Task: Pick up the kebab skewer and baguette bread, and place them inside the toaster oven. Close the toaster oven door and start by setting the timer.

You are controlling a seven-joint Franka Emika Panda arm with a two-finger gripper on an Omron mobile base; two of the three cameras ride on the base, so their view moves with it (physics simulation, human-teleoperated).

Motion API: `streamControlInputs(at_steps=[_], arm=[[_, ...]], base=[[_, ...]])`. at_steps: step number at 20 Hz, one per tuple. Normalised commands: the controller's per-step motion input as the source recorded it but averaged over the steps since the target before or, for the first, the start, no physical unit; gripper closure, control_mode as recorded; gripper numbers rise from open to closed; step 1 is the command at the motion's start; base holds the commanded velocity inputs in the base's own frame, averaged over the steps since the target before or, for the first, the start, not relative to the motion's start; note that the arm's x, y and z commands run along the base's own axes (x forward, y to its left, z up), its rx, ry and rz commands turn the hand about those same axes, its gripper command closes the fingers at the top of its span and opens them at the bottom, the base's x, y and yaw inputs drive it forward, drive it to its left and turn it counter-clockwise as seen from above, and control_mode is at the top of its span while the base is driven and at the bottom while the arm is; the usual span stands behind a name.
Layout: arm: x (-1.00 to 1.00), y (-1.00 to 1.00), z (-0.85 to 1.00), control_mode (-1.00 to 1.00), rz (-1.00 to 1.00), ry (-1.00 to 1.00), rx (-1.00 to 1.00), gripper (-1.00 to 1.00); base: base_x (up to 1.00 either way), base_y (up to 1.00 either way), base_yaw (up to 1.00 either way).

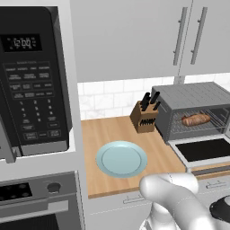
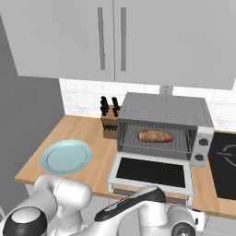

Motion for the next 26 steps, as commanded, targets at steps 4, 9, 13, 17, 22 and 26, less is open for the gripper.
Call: streamControlInputs(at_steps=[4,9,13,17,22,26], arm=[[0.37,0.0,-0.02,-1.0,0.04,0.0,0.0,-1.0],[0.07,0.0,-0.22,-1.0,0.01,0.0,0.0,-1.0],[-0.02,0.0,-0.27,-1.0,0.0,0.0,0.0,-1.0],[0.02,0.0,-0.03,-1.0,0.0,0.0,0.0,-1.0],[0.16,0.0,0.0,-1.0,0.0,0.0,0.0,-1.0],[0.26,0.0,0.0,-1.0,0.0,0.0,0.0,-1.0]], base=[[0.0,0.0,0.0],[0.0,0.0,0.0],[0.0,0.0,0.0],[0.0,0.0,0.0],[0.0,0.0,0.0],[0.0,0.0,0.0]])
